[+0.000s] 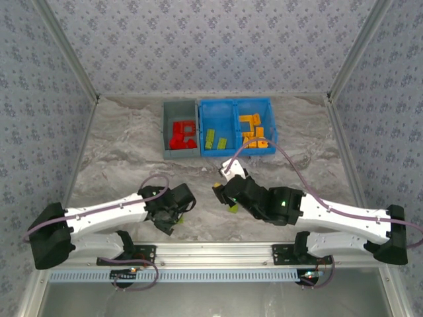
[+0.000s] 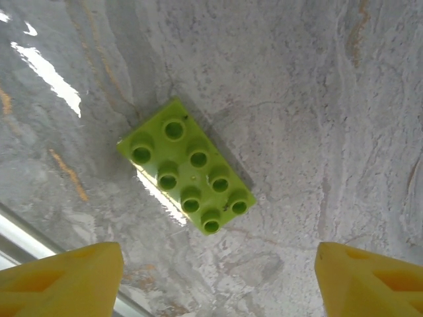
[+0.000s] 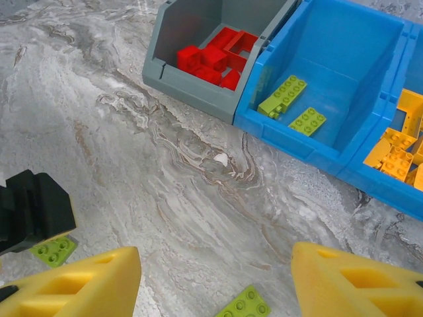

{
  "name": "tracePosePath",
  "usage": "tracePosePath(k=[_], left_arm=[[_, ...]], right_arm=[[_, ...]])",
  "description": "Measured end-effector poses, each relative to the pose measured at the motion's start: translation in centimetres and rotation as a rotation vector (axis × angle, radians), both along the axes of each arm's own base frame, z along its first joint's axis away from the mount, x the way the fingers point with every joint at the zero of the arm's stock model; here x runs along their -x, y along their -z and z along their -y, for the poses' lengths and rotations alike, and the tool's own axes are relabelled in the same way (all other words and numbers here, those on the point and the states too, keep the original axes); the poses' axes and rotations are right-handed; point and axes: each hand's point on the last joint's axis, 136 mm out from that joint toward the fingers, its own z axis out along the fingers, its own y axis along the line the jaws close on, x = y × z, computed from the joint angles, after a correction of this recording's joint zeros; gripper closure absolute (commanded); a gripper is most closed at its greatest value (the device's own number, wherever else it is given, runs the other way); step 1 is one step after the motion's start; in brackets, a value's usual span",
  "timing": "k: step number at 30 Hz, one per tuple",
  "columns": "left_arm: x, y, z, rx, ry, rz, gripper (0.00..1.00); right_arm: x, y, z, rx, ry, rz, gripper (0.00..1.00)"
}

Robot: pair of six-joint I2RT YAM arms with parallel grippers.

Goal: Sort the legos into containers by color

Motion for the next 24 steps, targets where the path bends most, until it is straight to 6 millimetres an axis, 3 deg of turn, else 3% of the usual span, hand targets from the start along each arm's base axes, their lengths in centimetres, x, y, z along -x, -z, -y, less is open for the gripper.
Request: tracePosePath(k=[11, 19, 24], left_arm=[[0.2, 2.0, 0.4, -0.004, -0.020, -0.062, 0.30], [-0.1, 3.9, -0.8, -0.032, -0.068, -0.083, 0.37], [-0.3, 4.0, -1.0, -0.030, -0.093, -0.109, 0.41]], right_arm=[[-0.2, 0.1, 0.5, 0.008, 0.028, 0.005, 0.35], [-0.2, 0.2, 0.6, 0.007, 0.037, 0.000, 0.35], [-0.1, 0.3, 0.6, 0.008, 0.035, -0.004, 0.35]])
